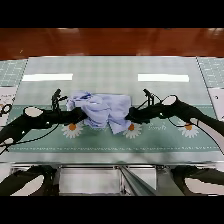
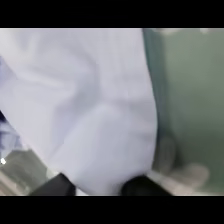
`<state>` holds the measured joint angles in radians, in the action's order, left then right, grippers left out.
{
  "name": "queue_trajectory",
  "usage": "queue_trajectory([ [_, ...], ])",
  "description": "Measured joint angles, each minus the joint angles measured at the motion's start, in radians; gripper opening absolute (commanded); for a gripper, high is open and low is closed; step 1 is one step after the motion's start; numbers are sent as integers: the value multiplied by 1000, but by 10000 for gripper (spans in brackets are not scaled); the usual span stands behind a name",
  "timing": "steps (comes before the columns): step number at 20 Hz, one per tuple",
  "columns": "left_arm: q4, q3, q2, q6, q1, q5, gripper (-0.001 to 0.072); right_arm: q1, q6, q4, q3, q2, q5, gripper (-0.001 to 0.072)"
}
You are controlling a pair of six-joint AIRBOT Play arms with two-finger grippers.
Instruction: Fold the shirts.
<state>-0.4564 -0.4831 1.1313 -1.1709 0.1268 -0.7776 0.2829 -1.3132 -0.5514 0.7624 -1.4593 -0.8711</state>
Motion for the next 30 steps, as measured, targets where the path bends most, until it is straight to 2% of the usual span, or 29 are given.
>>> queue_trajectory([
  [3, 0, -8, -2, 2, -10, -10, 18, 11, 18, 10, 94, -33, -16, 37],
  [7, -1, -118, -57, 24, -123, -122, 17, -50, 30, -58, 310, 21, -131, 36],
  [12, -2, -433, -246, -1, -364, -249, 17, -201, -32, -213, 725, 179, -280, 36],
  [15, 0, -660, -349, -34, -497, -276, 17, -264, -55, -293, 961, 278, -364, 37],
  [20, 4, -996, -473, -56, -646, -304, 17, -298, -78, -472, 1130, 506, -462, 37],
  [23, -35, -1112, -530, -63, -650, -320, 17, -303, -118, -618, 1155, 636, -550, 37],
  [25, -112, -1151, -570, -88, -603, -323, 17, -304, -143, -706, 1163, 704, -626, 37],
  [27, -238, -1170, -615, -126, -538, -331, 17, -305, -167, -768, 1167, 757, -687, 37],
  [30, -477, -1184, -686, -233, -447, -356, 17, -305, -200, -811, 1160, 801, -760, 37],
])
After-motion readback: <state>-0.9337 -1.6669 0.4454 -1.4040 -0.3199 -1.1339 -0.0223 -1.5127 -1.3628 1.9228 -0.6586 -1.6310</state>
